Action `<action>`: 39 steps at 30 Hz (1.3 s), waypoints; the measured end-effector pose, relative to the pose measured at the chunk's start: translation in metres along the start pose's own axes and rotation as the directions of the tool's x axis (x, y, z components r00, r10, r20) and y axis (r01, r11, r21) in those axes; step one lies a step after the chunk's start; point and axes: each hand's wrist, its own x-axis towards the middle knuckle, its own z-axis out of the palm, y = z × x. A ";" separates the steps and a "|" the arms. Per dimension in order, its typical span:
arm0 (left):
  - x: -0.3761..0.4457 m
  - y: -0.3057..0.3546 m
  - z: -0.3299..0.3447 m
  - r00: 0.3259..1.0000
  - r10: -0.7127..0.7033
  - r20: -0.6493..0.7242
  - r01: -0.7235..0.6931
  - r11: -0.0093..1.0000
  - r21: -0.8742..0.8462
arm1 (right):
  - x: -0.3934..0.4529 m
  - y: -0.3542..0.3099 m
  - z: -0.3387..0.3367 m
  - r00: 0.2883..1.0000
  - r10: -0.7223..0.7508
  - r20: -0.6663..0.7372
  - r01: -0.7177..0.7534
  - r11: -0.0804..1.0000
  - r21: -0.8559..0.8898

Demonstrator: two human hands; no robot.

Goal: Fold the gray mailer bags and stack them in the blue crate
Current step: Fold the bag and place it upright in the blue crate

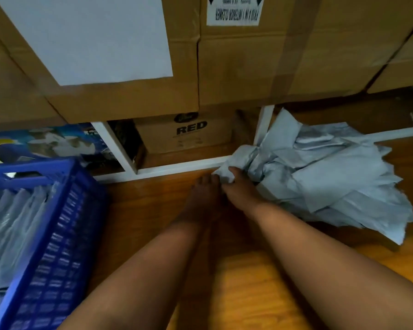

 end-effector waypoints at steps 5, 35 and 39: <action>0.001 -0.002 0.016 0.986 0.105 -0.130 -0.107 0.994 -0.010 | 0.004 0.016 0.015 0.987 0.046 -0.153 -0.022 0.987 0.157; -0.241 0.060 0.009 0.830 -0.511 0.224 0.263 0.004 -0.965 | -0.172 0.092 -0.058 0.885 -0.118 0.450 0.164 0.984 -0.065; -0.278 0.073 0.019 0.754 -0.573 0.320 0.475 0.140 -0.869 | -0.181 0.085 -0.064 0.879 -0.227 0.419 0.425 0.773 -0.471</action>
